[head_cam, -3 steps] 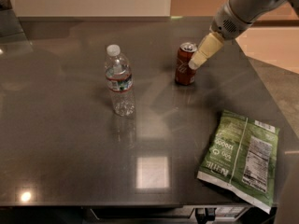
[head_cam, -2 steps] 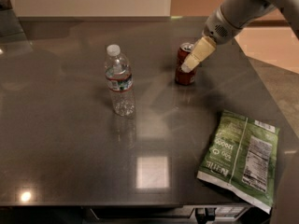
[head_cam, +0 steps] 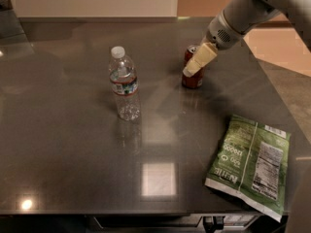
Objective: Move coke can near green jalapeno chip bag
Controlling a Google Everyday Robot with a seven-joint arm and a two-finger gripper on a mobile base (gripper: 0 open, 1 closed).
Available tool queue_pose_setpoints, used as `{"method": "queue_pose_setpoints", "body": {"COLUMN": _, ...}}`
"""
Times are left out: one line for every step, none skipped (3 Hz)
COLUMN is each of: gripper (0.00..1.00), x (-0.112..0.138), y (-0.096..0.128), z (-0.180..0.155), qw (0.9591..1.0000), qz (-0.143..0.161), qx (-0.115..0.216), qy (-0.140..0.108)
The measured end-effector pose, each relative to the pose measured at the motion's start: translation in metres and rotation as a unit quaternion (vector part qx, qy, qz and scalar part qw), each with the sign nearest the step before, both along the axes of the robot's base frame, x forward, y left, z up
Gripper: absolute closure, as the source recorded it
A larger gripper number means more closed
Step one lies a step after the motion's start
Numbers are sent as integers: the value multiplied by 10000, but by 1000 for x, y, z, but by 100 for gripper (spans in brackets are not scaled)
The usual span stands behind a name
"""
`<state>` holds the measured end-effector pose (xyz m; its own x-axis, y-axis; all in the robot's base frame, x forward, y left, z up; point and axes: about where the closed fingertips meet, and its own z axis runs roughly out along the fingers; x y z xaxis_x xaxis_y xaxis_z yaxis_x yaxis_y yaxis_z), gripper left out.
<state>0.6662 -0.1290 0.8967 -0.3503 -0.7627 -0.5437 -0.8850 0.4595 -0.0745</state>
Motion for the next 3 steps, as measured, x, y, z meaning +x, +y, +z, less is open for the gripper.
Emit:
{"method": "queue_pose_setpoints", "body": {"gripper": 42, "x": -12, "y": 7, "z": 7, "qw": 9999, "qz": 92, "qx": 75, "qy": -9}}
{"method": "queue_pose_setpoints", "body": {"gripper": 64, "x": -24, "y": 14, "z": 13, "qw": 9996, "qz": 229, "qx": 172, "qy": 3}}
{"method": "queue_pose_setpoints", "body": {"gripper": 88, "x": -46, "y": 19, "z": 21, "qw": 9986, "qz": 455, "qx": 272, "qy": 73}}
